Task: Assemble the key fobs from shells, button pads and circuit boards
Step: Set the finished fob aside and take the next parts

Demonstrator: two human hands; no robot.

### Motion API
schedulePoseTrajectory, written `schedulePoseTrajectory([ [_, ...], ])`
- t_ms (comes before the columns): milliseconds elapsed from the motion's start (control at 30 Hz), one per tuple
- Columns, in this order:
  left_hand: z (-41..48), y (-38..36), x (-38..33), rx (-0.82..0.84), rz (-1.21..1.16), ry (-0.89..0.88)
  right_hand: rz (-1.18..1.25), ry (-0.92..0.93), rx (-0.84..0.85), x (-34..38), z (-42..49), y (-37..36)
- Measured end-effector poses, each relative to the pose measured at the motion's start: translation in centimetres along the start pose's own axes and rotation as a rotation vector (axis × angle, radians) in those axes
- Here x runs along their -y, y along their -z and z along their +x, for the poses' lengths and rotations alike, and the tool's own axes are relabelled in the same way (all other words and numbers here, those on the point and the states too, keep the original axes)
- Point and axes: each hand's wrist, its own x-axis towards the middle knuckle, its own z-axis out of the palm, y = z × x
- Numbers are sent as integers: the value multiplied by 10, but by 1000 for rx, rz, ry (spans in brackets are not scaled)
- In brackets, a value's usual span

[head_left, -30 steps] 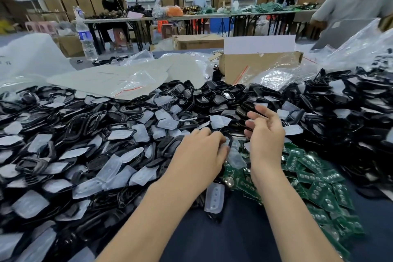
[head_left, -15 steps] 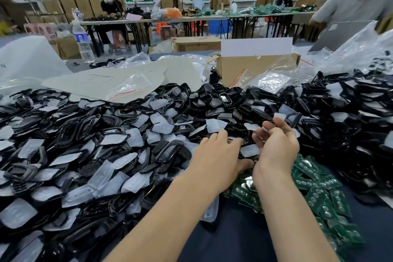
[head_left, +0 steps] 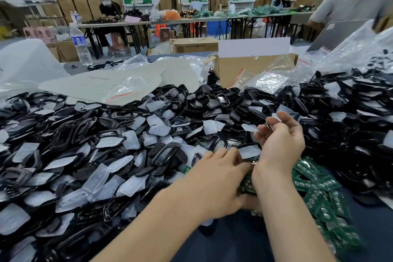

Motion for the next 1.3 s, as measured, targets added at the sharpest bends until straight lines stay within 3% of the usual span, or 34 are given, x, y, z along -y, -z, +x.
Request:
schedulePoseTrajectory([
  [300, -1, 2, -8, -178, 249, -189, -192, 79, 293, 11, -7, -13],
  [467, 0, 1, -4, -279, 221, -99, -310, 117, 455, 23, -4, -31],
  [567, 2, 1, -1, -368, 14, 24, -374, 153, 524, 26, -2, -37],
  [700, 0, 5, 9, -237, -355, 214, -427, 181, 540, 23, 6, -38],
  [833, -2, 9, 21, -242, -531, 250, -547, 150, 522, 14, 32, -55],
  [1000, 2, 10, 31, -457, -669, 307, -961, 302, 557, -3, 81, -72],
  [1167, 19, 17, 54, -576, -995, 456, -1486, 537, 658, -28, 114, -89],
  [1300, 33, 23, 70, -674, -1128, 504, -1799, 477, 684, -51, 131, -108],
])
